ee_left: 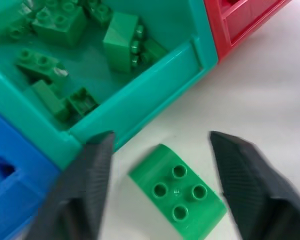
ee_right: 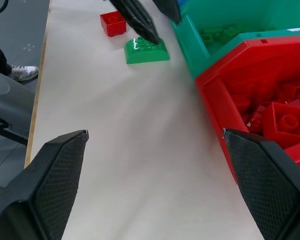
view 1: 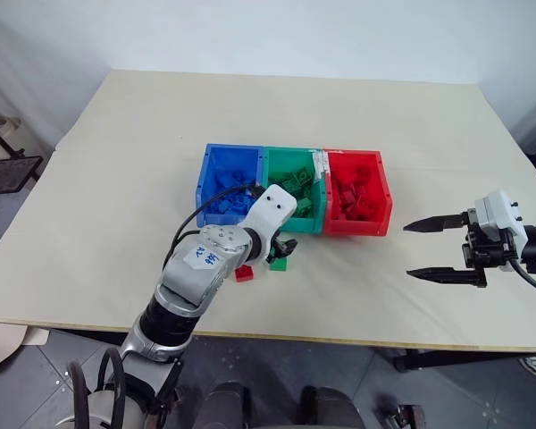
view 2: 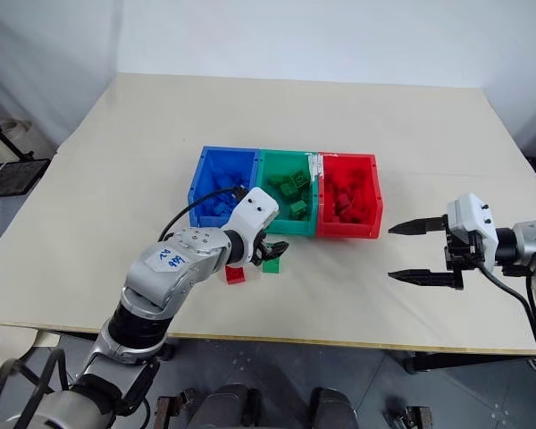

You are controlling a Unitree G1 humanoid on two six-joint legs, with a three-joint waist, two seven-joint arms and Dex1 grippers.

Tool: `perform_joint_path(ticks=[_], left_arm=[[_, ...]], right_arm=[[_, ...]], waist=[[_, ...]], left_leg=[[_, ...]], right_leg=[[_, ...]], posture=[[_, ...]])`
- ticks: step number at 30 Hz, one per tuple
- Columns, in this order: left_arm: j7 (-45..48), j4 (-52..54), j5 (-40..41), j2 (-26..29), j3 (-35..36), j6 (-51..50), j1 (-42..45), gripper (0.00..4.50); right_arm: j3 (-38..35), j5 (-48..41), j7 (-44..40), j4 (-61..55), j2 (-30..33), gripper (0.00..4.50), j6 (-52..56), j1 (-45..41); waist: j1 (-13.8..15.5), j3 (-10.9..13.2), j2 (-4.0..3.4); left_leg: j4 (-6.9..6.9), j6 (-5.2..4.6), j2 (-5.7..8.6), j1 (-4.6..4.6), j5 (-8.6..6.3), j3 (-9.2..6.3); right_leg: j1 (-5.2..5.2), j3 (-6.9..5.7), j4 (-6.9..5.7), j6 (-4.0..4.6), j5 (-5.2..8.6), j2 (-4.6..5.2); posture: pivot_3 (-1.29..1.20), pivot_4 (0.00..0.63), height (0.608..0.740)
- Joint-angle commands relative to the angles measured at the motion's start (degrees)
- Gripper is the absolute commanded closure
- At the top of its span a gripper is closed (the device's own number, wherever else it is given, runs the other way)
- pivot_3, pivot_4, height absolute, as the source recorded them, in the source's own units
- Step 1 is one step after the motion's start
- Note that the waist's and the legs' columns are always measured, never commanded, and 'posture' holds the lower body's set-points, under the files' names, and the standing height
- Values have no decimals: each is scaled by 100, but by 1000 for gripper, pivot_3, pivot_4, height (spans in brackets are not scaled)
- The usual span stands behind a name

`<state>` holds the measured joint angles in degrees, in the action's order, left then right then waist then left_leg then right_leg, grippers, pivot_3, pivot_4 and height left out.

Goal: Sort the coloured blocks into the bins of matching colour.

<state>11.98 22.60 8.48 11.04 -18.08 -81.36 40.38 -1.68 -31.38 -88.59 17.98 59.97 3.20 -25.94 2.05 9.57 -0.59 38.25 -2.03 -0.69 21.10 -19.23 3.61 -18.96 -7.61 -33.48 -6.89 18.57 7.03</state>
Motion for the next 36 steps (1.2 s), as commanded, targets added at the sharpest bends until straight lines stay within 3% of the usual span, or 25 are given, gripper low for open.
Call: perform_joint_path(ticks=[1,12,23,26,34,36], left_arm=[[-291,424,-86,-221,-59,-656,90,64],[-875,269,-131,-681,29,-1114,-225,24],[-1161,54,-99,-598,-15,-1114,-362,24],[-1154,1,-166,-519,-102,-1104,-287,618],[-1004,-52,-94,-532,-150,-694,-315,3043],[-938,-79,-116,-473,-227,-354,-193,3087]], right_arm=[[51,-2,-391,45,67,0,26,-153],[383,-51,-391,271,232,0,-11,-492],[465,-49,-391,342,291,0,-51,-569],[465,-9,-391,376,270,0,-72,-601],[352,-292,-391,333,371,0,-82,-467],[343,-343,-391,337,435,0,-102,-420]], waist=[[10,0,1],[20,0,0],[50,0,0],[51,0,0],[53,-1,-1],[59,0,-1]], left_leg=[[1,0,-1,2,0,-2],[2,0,-1,3,0,-2],[2,0,0,3,0,-1],[2,0,0,2,0,-1],[2,0,0,1,0,0],[3,0,0,2,0,1]], right_leg=[[0,0,1,0,0,-2],[0,5,4,0,0,-1],[0,5,4,0,0,-1],[0,5,4,0,0,-1],[0,5,4,0,0,-2],[0,5,4,0,0,-1]], posture=[[0,150,740],[0,150,740],[0,150,740],[0,150,740],[0,150,740],[0,150,740]])
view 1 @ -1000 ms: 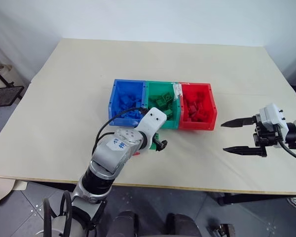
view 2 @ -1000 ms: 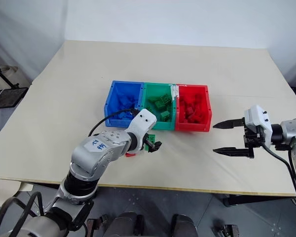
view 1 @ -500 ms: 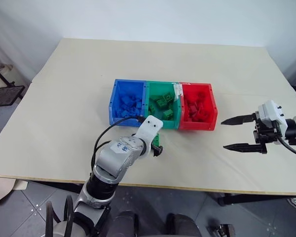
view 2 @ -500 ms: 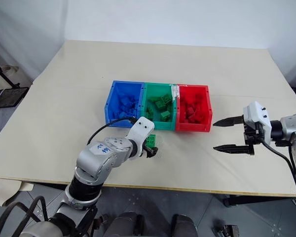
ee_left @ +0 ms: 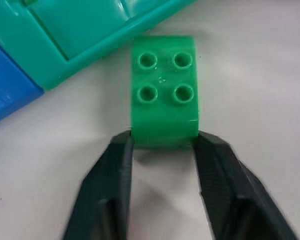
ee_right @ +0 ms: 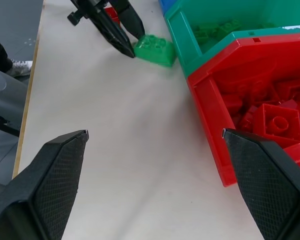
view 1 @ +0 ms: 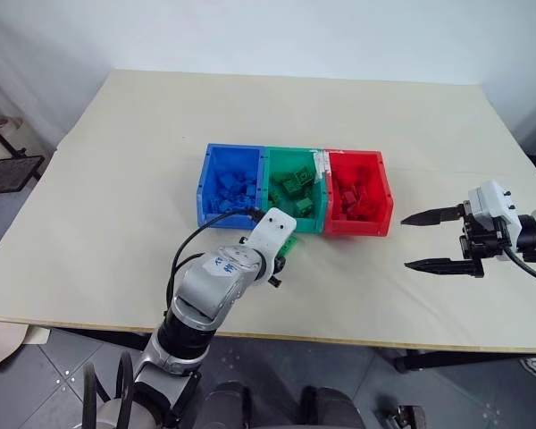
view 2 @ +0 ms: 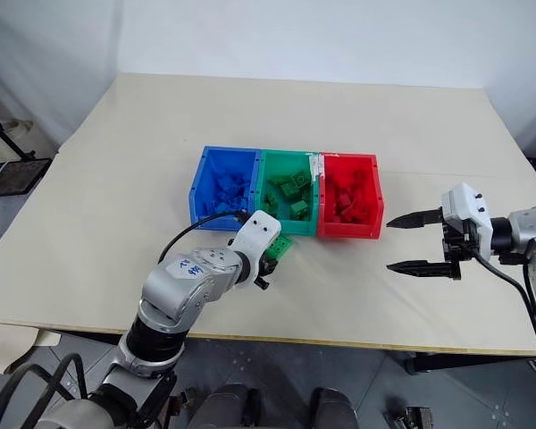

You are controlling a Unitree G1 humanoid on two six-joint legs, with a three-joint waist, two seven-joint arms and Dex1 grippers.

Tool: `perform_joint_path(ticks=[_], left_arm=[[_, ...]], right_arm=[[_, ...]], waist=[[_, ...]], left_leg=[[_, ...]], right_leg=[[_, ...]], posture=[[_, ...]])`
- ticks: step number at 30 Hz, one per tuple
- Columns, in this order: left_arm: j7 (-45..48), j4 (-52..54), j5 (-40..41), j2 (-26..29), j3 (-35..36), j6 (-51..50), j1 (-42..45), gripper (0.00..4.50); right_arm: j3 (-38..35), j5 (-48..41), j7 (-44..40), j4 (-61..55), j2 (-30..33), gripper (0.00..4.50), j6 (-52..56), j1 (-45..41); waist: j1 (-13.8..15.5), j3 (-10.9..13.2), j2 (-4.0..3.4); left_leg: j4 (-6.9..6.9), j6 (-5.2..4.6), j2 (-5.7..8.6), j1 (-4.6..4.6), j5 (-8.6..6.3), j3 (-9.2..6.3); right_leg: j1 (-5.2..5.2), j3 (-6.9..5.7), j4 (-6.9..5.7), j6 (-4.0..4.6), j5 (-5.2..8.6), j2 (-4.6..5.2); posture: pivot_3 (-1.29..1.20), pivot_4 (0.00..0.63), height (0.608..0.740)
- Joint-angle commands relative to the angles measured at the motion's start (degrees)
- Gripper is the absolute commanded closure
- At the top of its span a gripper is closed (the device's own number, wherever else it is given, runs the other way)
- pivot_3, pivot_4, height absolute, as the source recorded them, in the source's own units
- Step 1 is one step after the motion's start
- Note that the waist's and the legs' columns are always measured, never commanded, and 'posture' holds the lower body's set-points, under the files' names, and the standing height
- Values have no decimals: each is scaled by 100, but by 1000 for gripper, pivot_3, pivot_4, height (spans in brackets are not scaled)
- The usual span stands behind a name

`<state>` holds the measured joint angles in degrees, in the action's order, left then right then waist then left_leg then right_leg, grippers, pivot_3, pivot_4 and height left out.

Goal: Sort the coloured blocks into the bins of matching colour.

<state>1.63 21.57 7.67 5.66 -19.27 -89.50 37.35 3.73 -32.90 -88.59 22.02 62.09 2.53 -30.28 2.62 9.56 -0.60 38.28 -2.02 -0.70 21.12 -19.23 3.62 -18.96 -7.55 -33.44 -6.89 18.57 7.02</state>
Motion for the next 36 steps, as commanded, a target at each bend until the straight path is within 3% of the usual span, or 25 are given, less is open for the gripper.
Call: perform_joint_path(ticks=[1,6,10,19,36], left_arm=[[128,13,-45,73,-123,585,210,3087],[234,-21,-141,201,-272,1120,501,3087],[263,197,-399,614,-656,1468,862,3087],[621,469,-251,871,-832,1133,726,3087],[792,759,-220,1056,-905,772,495,3087]], right_arm=[[-221,-169,-391,-44,240,0,-55,28],[-361,-108,-391,-36,240,0,-87,104],[-611,-70,-390,-158,249,0,-72,358],[-989,33,-350,-368,191,0,26,695],[-803,337,-391,-36,-100,0,-58,203]], waist=[[7,0,0],[33,1,1],[30,1,2],[26,1,1],[23,0,1]], left_leg=[[1,0,0,0,0,0],[3,0,2,5,0,-2],[2,0,2,4,0,0],[1,0,0,3,0,0],[2,0,-1,3,0,-1]], right_leg=[[0,0,1,0,0,0],[0,-1,2,0,0,1],[0,-2,2,0,0,-1],[0,-1,2,0,0,-5],[0,3,1,0,0,-8]], posture=[[0,150,740],[0,150,740],[0,150,740],[0,150,740],[0,150,740]])
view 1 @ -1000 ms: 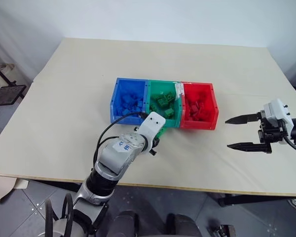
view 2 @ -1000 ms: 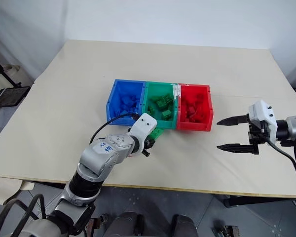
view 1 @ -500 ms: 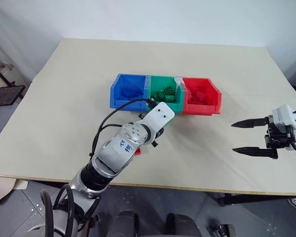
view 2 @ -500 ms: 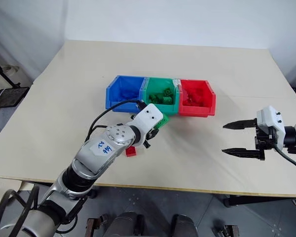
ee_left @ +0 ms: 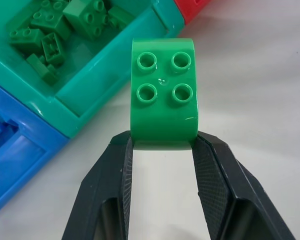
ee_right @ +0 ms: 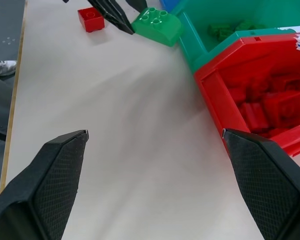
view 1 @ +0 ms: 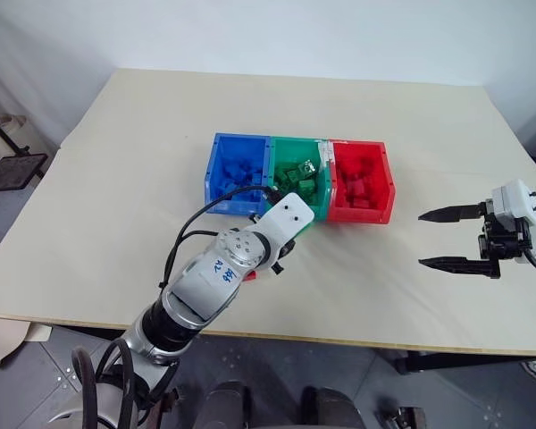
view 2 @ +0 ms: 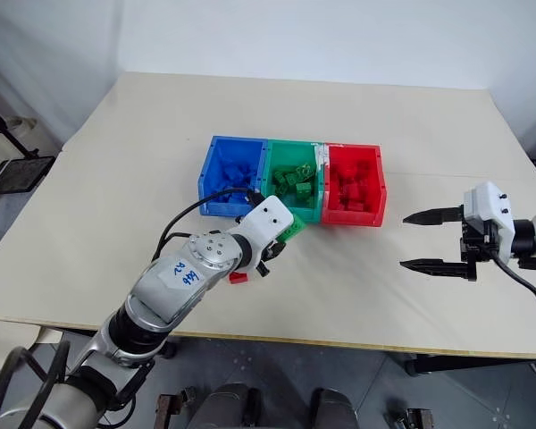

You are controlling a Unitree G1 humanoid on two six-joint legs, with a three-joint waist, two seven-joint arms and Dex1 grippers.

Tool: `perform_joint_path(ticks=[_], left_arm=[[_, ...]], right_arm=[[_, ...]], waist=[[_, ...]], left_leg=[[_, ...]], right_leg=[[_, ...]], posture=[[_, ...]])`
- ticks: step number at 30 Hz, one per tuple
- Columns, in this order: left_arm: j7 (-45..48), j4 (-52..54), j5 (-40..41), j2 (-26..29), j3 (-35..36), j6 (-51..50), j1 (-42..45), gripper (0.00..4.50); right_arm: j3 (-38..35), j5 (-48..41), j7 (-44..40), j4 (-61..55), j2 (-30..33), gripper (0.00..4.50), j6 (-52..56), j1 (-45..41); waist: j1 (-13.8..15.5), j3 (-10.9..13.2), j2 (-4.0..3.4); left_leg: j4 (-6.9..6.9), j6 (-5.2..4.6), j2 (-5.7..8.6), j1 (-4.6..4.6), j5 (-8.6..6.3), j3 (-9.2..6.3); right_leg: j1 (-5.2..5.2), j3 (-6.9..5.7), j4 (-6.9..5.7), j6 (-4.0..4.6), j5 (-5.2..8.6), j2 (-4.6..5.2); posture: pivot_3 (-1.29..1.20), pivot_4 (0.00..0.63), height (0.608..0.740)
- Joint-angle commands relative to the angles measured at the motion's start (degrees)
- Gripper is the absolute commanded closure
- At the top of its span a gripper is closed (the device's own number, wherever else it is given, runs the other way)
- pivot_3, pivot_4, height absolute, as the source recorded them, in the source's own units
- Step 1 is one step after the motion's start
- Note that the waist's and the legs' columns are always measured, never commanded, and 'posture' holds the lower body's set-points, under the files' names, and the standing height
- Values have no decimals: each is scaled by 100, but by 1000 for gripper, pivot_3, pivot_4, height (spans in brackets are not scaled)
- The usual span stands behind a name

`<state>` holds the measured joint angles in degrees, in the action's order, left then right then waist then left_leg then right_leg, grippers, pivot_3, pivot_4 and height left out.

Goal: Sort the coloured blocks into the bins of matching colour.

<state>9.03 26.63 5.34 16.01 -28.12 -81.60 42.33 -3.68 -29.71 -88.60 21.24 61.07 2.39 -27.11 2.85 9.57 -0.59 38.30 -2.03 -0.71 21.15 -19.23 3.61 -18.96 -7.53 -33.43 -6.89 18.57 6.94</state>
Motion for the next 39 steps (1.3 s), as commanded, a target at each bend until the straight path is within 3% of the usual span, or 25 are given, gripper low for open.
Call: perform_joint_path(ticks=[1,8,13,14,17,21,22,26,33,36,39], left_arm=[[48,256,3,24,-10,0,-2,3087],[-358,-738,-485,-309,406,1376,593,3087],[-550,-2616,-843,-593,624,2858,1407,3087],[-603,-3025,-896,-648,711,3088,1557,2361],[-568,-3792,-1035,-725,786,3617,1830,1525],[-379,-3948,-1128,-772,835,3855,1839,239],[-321,-3902,-1153,-770,813,3850,1795,16],[117,-3103,-1100,-596,751,3472,1312,16],[1236,-663,-552,356,1063,2839,-349,16],[1524,97,-218,623,1402,2697,-1047,16],[2074,1232,489,838,2290,3431,-2662,16]], right_arm=[[-62,26,-390,52,-6,0,-42,-129],[-91,99,-390,142,-81,0,-70,-246],[-151,117,-332,89,-142,0,-77,-206],[-176,102,-312,40,-141,0,-63,-163],[-286,57,-267,-84,-102,0,-36,3],[-448,37,-223,-204,-48,0,10,221],[-475,34,-221,-226,-44,0,17,256],[-527,6,-236,-298,-63,0,73,304],[-374,-169,-390,-179,-77,0,32,172],[-231,-367,-390,-127,21,0,-4,158],[102,-706,-390,-31,302,0,-113,198]], waist=[[0,0,0],[19,0,0],[20,0,0],[18,0,0],[14,0,1],[13,1,1],[14,1,1],[6,1,1],[-77,-1,-2],[-100,-1,-1],[-152,-5,-9]], left_leg=[[0,0,0,0,0,0],[5,0,1,4,0,-2],[5,0,1,0,0,2],[8,0,0,0,0,5],[2,0,0,0,0,8],[-2,0,1,7,0,23],[0,0,1,10,0,27],[-1,0,1,7,0,30],[-1,7,-11,7,4,30],[0,7,-12,5,4,23],[-3,7,-11,6,3,14]], right_leg=[[0,0,0,0,0,0],[0,0,1,0,0,-3],[0,-4,-2,-1,0,-7],[-1,-8,-2,-3,-2,-12],[-5,-14,-3,-7,-3,-14],[-37,-17,-30,-10,-5,-16],[-43,-15,-35,-11,-5,-16],[-45,-10,-37,-12,-5,-16],[-51,1,-38,-11,-5,-24],[-46,24,-39,-11,-5,-22],[-42,45,-32,-11,-5,-16]], posture=[[0,150,740],[0,150,740],[0,150,740],[0,150,740],[0,150,740],[0,150,740],[0,150,740],[0,150,740],[0,150,740],[0,150,740],[0,150,740]])
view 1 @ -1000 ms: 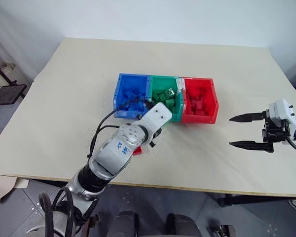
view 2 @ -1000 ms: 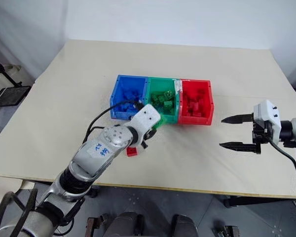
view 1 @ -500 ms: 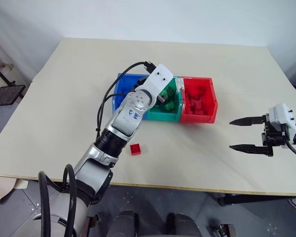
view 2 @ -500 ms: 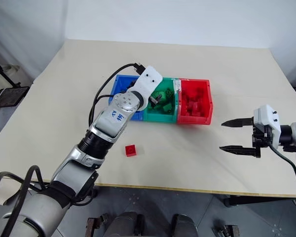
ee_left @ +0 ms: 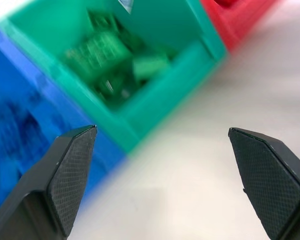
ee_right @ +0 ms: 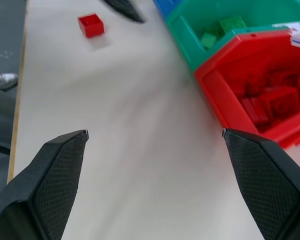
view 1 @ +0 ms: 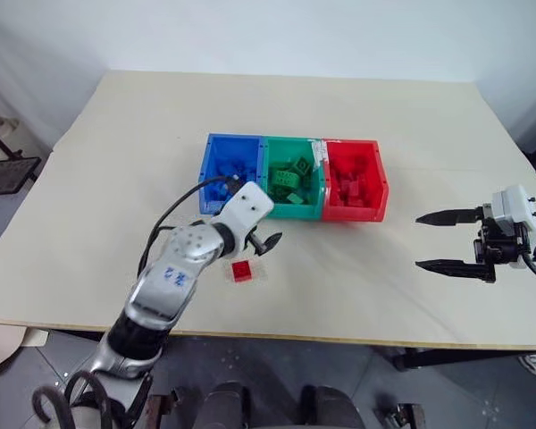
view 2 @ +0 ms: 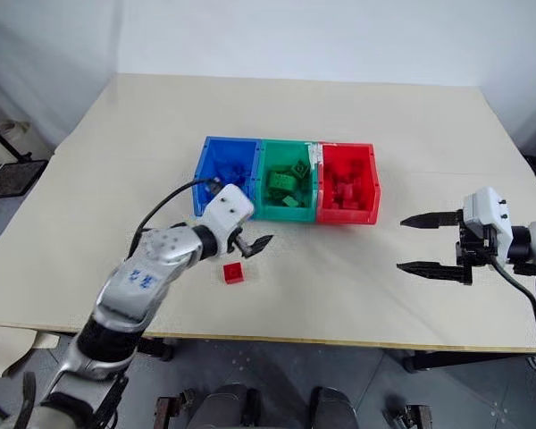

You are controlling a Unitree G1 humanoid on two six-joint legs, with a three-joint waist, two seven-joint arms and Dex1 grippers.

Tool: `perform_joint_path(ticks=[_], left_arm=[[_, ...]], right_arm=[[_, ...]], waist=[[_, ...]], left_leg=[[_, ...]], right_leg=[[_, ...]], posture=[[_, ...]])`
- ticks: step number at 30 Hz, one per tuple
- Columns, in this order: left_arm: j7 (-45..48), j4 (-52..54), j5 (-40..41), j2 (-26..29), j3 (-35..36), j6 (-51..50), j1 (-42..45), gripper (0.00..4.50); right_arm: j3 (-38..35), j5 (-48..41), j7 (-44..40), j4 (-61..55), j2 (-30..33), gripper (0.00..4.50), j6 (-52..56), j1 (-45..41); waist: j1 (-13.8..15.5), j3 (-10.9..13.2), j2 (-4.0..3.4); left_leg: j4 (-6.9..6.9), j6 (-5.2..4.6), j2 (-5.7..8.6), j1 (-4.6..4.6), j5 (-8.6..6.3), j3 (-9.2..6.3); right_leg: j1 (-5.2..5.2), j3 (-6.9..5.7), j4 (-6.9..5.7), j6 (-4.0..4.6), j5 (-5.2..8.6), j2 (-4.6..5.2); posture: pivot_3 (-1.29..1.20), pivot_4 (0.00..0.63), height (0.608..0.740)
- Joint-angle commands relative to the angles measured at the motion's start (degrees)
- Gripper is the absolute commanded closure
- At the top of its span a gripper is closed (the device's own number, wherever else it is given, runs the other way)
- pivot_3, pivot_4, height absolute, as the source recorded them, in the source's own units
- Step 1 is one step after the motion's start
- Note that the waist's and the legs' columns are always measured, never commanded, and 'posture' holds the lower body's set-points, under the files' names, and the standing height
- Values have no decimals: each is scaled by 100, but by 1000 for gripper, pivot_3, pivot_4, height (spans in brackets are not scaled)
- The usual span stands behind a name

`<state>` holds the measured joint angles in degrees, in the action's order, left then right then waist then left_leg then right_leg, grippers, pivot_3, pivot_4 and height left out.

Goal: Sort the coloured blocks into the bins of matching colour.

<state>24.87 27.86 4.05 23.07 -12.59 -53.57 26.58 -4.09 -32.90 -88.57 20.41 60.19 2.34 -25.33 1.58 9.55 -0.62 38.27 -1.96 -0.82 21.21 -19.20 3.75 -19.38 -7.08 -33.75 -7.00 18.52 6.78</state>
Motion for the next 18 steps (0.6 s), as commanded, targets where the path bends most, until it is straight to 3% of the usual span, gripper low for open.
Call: perform_joint_path(ticks=[1,8,12,18], left_arm=[[610,1313,752,192,976,861,-1530,16],[1757,1380,1284,686,2292,3066,-3844,16],[2055,952,1390,828,2846,3745,-4446,16],[2261,703,1385,930,3108,4263,-5100,16]], right_arm=[[277,-502,-393,74,489,0,-166,33],[1145,-1286,-393,176,1136,0,-599,45],[1448,-1595,-393,175,1242,0,-700,-166],[1631,-1798,-393,106,1250,0,-768,-179]], waist=[[-28,-3,-6],[-25,-4,-8],[-63,-4,-12],[-67,-4,-15]], left_leg=[[-9,-1,0,-5,-2,-4],[25,-3,5,-4,-3,-8],[39,-20,9,-6,-15,0],[39,-19,8,-5,-32,-7]], right_leg=[[-1,13,-2,0,0,11],[20,12,23,15,8,57],[33,12,38,16,9,69],[15,13,32,16,9,73]], posture=[[0,150,740],[0,150,740],[0,150,740],[0,150,740]])
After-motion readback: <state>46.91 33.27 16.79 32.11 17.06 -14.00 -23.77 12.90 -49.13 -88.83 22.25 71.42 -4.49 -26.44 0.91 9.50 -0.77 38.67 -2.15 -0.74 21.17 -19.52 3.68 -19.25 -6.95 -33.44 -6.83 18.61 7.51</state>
